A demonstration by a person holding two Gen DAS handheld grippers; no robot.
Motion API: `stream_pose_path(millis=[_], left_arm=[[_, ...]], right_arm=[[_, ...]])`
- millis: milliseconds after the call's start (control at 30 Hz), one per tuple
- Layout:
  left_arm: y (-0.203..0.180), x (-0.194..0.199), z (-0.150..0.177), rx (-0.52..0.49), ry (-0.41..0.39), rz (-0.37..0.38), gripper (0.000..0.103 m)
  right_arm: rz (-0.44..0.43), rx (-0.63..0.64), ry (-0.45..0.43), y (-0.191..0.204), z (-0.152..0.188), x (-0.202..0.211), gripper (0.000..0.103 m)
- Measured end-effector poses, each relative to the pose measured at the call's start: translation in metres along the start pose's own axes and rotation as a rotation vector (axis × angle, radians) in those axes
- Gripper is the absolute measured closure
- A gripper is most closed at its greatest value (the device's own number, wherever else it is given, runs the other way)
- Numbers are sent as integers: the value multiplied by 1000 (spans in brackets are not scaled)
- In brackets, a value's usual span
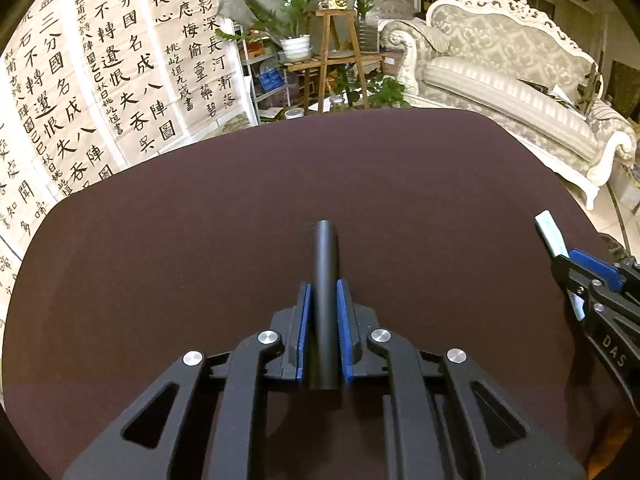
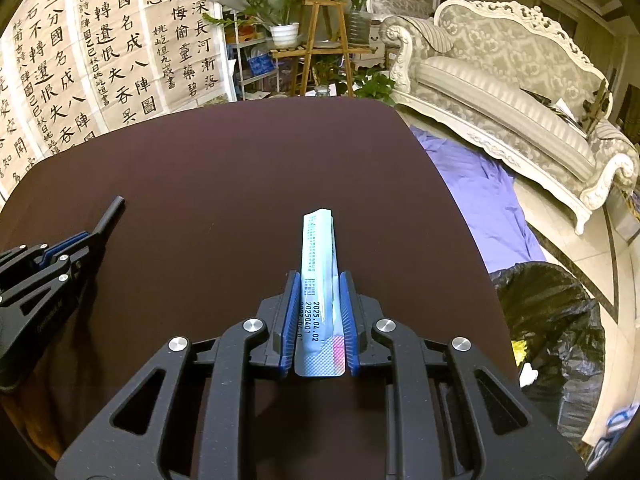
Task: Collect trash
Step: 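Grasp the black rod with the left tool while the right tool holds the tube, then carry tube and rod over the black bin and open both tools to drop them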
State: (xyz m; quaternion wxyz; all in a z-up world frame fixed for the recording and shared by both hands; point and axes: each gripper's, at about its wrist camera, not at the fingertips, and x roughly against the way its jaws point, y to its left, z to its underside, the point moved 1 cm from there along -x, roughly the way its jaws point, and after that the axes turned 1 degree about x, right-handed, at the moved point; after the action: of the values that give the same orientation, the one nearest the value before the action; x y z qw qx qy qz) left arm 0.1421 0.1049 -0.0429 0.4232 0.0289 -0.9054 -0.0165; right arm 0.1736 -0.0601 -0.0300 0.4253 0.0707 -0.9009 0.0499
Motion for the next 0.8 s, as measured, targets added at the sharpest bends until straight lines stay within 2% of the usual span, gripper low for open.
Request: stream_pose_path(millis=[333,800], left_arm=[[-15,27,17,0,-40,33,89],[-40,77,42,13,-130,85,89]], right_arm=[[1,-2,-23,6,11,15,84],[7,-57,-121,-18,68,78,84]])
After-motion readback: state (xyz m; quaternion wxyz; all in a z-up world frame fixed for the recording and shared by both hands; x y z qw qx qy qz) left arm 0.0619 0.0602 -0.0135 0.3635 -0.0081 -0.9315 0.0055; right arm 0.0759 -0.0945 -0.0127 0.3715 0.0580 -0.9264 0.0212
